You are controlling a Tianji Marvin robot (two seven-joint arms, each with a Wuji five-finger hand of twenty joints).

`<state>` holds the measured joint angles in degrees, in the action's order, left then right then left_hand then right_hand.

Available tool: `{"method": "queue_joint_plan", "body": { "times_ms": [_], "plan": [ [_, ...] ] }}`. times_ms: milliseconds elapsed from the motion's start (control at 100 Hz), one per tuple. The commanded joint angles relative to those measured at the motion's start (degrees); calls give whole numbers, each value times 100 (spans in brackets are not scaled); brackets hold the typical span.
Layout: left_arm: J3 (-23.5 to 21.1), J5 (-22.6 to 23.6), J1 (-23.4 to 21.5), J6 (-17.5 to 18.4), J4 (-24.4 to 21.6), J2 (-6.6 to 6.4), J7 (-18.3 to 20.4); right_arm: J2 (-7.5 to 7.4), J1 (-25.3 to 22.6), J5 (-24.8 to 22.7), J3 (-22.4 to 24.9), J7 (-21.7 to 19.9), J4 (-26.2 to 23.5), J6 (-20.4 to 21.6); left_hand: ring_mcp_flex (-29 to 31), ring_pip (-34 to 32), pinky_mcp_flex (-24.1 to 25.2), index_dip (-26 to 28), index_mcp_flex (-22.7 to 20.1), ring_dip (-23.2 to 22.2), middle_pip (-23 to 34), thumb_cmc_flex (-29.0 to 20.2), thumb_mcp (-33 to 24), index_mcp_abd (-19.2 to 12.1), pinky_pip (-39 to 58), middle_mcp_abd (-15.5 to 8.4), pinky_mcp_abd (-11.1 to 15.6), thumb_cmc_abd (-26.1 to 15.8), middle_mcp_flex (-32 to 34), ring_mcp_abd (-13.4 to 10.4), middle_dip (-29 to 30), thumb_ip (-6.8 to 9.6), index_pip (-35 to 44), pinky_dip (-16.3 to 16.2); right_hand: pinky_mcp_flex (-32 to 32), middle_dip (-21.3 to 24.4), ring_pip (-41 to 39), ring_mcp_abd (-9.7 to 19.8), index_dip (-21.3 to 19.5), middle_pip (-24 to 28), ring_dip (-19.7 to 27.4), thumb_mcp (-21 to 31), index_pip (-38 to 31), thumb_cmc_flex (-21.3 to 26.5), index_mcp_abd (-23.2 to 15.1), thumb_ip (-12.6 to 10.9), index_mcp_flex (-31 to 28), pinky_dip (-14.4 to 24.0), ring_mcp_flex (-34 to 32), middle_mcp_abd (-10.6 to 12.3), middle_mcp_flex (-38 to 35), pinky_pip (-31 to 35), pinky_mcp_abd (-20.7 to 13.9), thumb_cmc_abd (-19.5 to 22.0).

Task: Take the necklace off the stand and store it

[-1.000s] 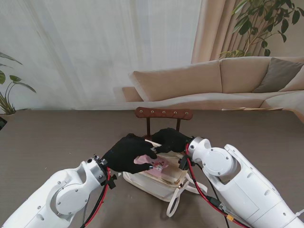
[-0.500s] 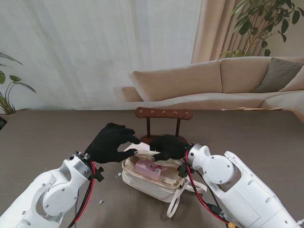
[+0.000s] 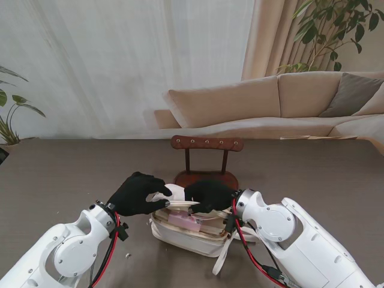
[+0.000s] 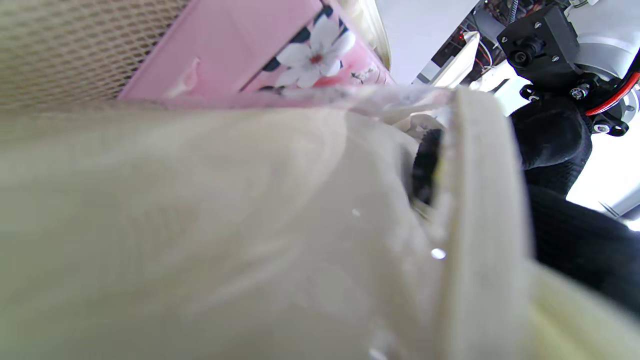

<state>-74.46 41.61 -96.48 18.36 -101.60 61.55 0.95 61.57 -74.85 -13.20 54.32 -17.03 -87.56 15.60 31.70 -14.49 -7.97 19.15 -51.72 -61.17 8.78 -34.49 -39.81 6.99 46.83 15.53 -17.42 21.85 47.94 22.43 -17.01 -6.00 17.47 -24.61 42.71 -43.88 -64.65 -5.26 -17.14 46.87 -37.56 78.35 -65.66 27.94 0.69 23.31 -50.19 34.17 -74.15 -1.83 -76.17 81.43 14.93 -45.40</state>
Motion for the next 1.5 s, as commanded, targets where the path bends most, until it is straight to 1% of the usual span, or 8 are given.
{"method": "queue_joint_plan", "body": {
  "times_ms": [0, 270, 400, 940, 1040, 1200, 1330, 1490],
  "plan": [
    [-2, 2, -76, -28, 30, -7, 144, -8, -92, -37, -37, -87, -25, 44, 41, 102, 142, -19, 94, -36, -68, -97, 130, 55, -164, 33, 3, -240, -119, 125, -63, 167, -98, 101, 182, 274, 304, 2, 209, -394, 135, 162, 163, -116, -861, -455, 296, 197, -86, -59, 253, -103, 139, 271],
    [-18, -29, -164, -68, 84, -28, 257, -2, -263, -695, -26, 313, -115, 249, 0, 115, 183, -18, 112, -20, -71, -122, 176, 62, -230, 32, 9, -271, -137, 116, -65, 180, -112, 114, -492, 507, 1491, -136, 55, -213, 243, -427, 713, -1218, -668, -876, 599, 252, 385, -143, 1471, -336, 77, 465],
    [-5, -41, -176, -79, 131, -33, 283, 54, -358, -1635, -46, 990, -149, 394, -13, 119, 197, -11, 85, -12, -71, -126, 193, 56, -265, 31, -3, -282, -143, 118, -67, 184, -101, 119, -641, 594, 1540, -48, -827, -130, 260, -762, 1402, -1779, -564, -1650, 780, 272, 719, -63, 1961, -374, -33, 728],
    [-18, 14, -260, -129, 118, -63, 412, 55, -430, -1897, -158, 1139, -280, 474, -58, 131, 248, -4, 76, 14, -72, -144, 229, 76, -378, 35, 11, -305, -150, 117, -70, 193, -100, 124, -831, 760, 1644, -144, -841, -75, 441, -1262, 1560, -1925, -624, -1733, 828, 292, 1004, -106, 2151, -498, -27, 1652],
    [-13, 21, -258, -130, 119, -67, 432, 90, -399, -2206, -238, 1407, -295, 351, -58, 129, 255, -4, 81, 16, -71, -142, 236, 64, -391, 33, 12, -311, -147, 113, -71, 194, -103, 121, -582, 773, 1675, -44, 214, -78, 470, -476, 793, -1252, -779, -832, 767, 167, 675, -33, 1768, -407, -46, 1066],
    [-36, 42, -286, -152, 90, -76, 479, 134, -257, -2588, -429, 1744, -220, 240, -69, 132, 258, -5, 95, 21, -74, -144, 242, 49, -410, 31, 16, -322, -156, 115, -70, 196, -109, 115, -562, 773, 1812, 29, 379, -109, 492, -471, 638, -1032, -818, -624, 777, 100, 653, 42, 1740, -425, -61, 586],
    [-92, 64, -351, -181, 34, -75, 476, 143, -147, -2726, -551, 1828, -134, 201, -71, 131, 252, -10, 111, 24, -75, -154, 238, 61, -414, 41, 17, -311, -164, 104, -71, 197, -118, 107, -768, 742, 1964, 4, -401, -124, 450, -560, 1243, -1501, -629, -1434, 788, 85, 934, 4, 2091, -524, -94, 482],
    [-330, 249, -551, -226, -126, -56, 345, 125, -94, -2770, -590, 1785, -54, 231, -1, 101, 195, -32, 203, 12, -70, -137, 225, 49, -356, 40, -4, -303, -175, 141, -75, 197, -168, 72, -862, 755, 1997, 3, -553, -142, 463, -609, 1347, -1567, -636, -1430, 886, 90, 1095, 1, 2274, -555, -111, 278]
  ]
}}
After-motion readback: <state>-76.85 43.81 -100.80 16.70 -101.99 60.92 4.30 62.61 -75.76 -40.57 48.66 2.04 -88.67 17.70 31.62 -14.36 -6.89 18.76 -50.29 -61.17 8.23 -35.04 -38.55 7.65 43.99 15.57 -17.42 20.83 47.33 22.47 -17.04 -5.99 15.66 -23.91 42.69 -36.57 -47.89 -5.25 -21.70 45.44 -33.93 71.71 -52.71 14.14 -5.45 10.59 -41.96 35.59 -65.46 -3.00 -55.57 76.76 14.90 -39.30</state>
